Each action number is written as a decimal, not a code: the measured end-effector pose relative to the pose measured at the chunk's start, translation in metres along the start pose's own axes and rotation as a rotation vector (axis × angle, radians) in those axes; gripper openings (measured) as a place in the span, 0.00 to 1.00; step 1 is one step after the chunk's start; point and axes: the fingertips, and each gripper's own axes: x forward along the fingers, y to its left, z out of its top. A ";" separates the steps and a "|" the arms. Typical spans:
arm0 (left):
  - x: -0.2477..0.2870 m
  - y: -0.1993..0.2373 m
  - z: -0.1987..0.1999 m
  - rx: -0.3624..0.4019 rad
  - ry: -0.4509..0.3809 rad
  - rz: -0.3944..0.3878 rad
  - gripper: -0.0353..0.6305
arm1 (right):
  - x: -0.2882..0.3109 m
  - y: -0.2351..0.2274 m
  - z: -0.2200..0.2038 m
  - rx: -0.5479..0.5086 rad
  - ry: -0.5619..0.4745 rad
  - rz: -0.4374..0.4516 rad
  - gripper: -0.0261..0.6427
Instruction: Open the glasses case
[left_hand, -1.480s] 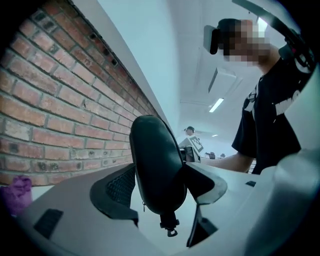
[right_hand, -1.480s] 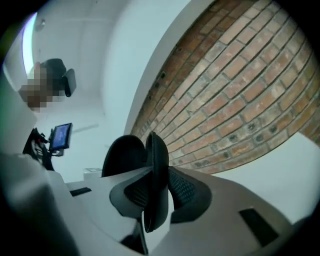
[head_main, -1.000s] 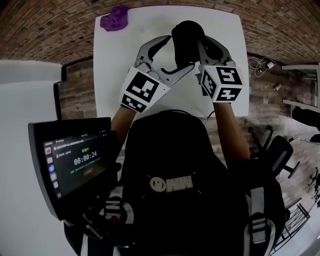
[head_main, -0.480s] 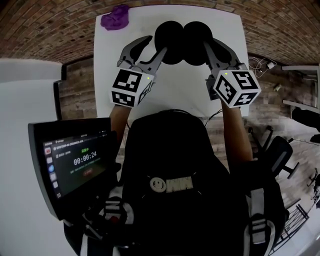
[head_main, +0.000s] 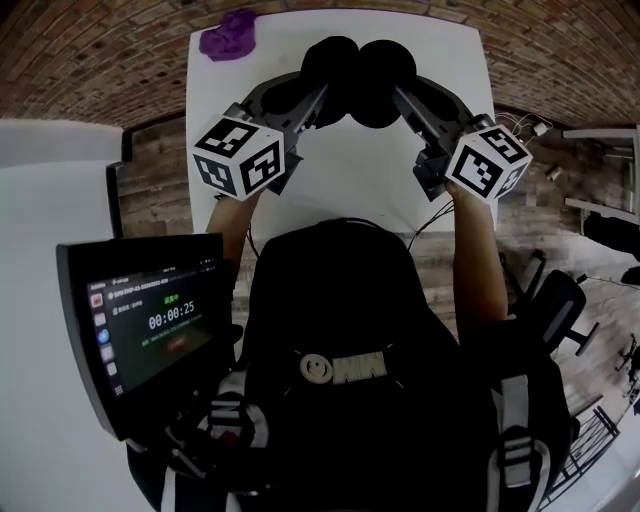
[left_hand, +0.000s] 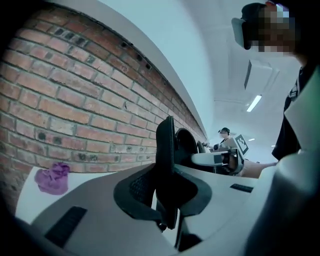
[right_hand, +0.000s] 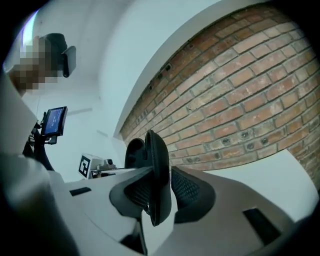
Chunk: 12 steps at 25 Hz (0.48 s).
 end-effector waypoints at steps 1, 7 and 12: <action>-0.002 0.003 0.002 0.010 0.000 0.008 0.13 | -0.001 0.001 0.001 0.028 -0.010 0.019 0.16; -0.013 0.039 0.011 0.010 -0.024 0.169 0.13 | -0.024 0.013 0.031 -0.018 -0.181 0.053 0.16; -0.002 0.023 0.025 -0.024 -0.099 0.151 0.13 | 0.014 0.066 0.003 -0.308 -0.038 0.079 0.16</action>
